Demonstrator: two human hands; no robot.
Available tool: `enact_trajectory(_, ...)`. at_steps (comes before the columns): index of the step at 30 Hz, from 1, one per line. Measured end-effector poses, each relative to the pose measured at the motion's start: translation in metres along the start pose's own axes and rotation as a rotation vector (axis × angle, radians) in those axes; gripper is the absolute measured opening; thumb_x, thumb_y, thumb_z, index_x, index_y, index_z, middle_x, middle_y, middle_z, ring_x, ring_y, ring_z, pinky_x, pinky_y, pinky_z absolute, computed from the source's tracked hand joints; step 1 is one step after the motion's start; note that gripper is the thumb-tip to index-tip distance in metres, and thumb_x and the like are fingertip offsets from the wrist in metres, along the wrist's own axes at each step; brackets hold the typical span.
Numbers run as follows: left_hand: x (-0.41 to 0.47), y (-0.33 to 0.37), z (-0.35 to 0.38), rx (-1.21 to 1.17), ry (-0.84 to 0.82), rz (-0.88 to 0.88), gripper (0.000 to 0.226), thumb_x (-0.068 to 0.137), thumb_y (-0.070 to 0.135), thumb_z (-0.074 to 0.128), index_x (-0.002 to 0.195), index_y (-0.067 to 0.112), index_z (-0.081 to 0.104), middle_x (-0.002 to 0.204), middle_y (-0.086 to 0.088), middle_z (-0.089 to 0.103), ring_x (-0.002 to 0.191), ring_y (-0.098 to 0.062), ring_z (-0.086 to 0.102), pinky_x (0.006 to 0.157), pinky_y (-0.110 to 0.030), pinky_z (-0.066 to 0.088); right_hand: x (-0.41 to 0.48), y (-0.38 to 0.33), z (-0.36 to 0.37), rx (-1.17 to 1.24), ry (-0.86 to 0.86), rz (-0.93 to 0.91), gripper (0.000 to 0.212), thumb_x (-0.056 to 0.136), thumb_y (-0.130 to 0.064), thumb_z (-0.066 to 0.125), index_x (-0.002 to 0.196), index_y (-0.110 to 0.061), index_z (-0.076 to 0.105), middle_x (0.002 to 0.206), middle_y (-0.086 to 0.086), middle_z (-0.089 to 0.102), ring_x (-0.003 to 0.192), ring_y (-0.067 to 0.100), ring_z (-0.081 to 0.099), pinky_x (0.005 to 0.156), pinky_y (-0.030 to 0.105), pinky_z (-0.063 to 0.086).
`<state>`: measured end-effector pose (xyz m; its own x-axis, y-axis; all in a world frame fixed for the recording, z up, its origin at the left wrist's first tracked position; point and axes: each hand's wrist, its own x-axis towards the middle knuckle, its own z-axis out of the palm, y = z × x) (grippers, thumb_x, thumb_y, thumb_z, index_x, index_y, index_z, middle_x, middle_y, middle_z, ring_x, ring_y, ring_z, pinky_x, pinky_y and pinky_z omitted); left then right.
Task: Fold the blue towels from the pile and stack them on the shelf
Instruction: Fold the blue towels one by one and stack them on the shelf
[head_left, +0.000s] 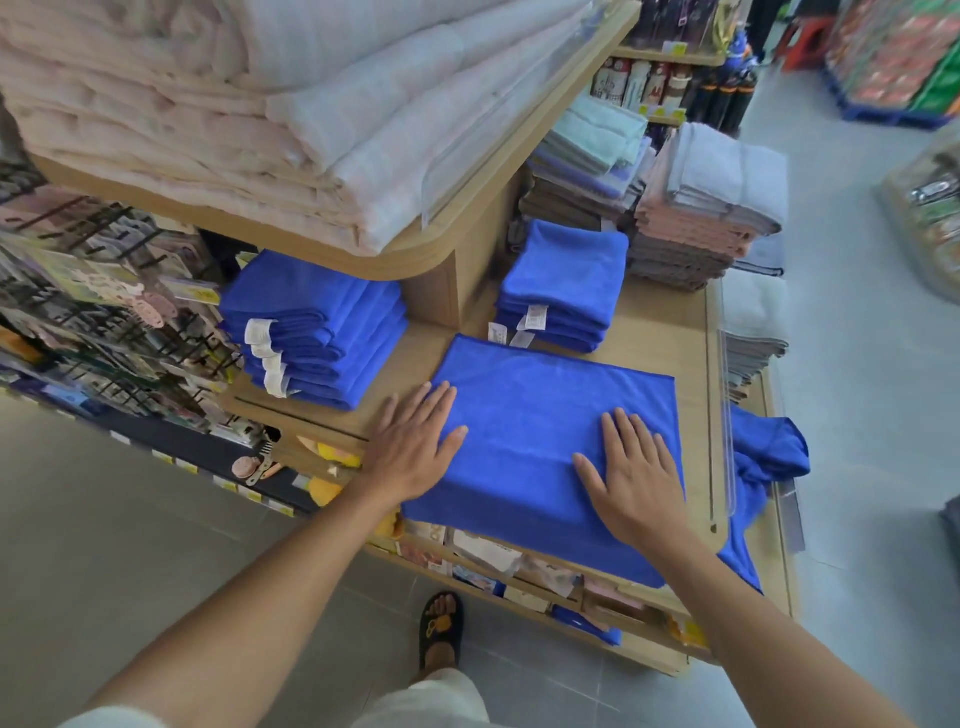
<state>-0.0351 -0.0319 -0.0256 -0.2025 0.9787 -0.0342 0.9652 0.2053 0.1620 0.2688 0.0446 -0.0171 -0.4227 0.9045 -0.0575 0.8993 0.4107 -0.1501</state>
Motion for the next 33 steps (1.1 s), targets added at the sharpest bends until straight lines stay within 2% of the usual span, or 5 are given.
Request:
enact_trajectory(9,0.022,-0.004,-0.006,-0.075,-0.03,-0.055,0.067,0.104,0.059,0.014,0.163,0.028,0.009,0.169,0.015,0.001,0.156,-0.008,-0.005,0.127,-0.041,0.0,0.004,0.003,-0.004,-0.039,-0.002,0.001,0.084,0.098,-0.073,0.013,0.164,-0.02,0.021,0.171,-0.001,0.017,0.158,0.022,0.011,0.128,0.041,0.012)
enact_trajectory(15,0.056,-0.008,-0.011,-0.011,-0.012,-0.019,0.068,0.106,0.054,0.023,0.162,0.018,0.014,0.17,0.002,0.012,0.157,-0.017,0.006,0.126,-0.039,0.011,0.055,0.028,-0.032,0.118,0.123,0.017,0.027,0.106,-0.037,0.043,0.116,-0.023,0.063,0.12,0.0,0.058,0.109,0.03,0.058,0.083,0.042,0.05)
enact_trajectory(21,0.105,-0.009,-0.022,-0.005,0.095,-0.199,0.058,0.098,0.06,0.043,0.136,0.018,0.052,0.141,-0.007,0.052,0.131,-0.032,0.044,0.103,-0.047,0.041,0.121,0.068,-0.061,0.111,-0.069,0.198,0.047,0.1,-0.019,0.047,0.147,-0.018,0.046,0.144,0.011,0.048,0.116,0.039,0.06,0.087,0.044,0.049)
enact_trajectory(29,0.137,-0.009,-0.029,-0.743,0.035,-0.268,0.01,0.094,0.03,0.065,0.094,0.029,0.055,0.1,0.006,0.066,0.1,-0.016,0.062,0.083,-0.032,0.052,0.151,0.092,-0.073,0.079,-0.284,0.178,0.01,0.091,-0.025,0.066,0.097,-0.017,0.062,0.093,0.004,0.058,0.104,0.029,0.058,0.068,0.032,0.041)
enact_trajectory(33,0.133,-0.007,-0.043,-1.151,0.034,-0.272,0.02,0.097,0.012,0.065,0.116,0.02,0.061,0.114,-0.004,0.071,0.102,-0.015,0.068,0.084,-0.024,0.053,0.147,0.096,-0.085,0.222,-0.41,0.217,0.025,0.089,-0.03,0.076,0.093,-0.028,0.051,0.092,0.001,0.064,0.078,0.021,0.063,0.062,0.031,0.046)
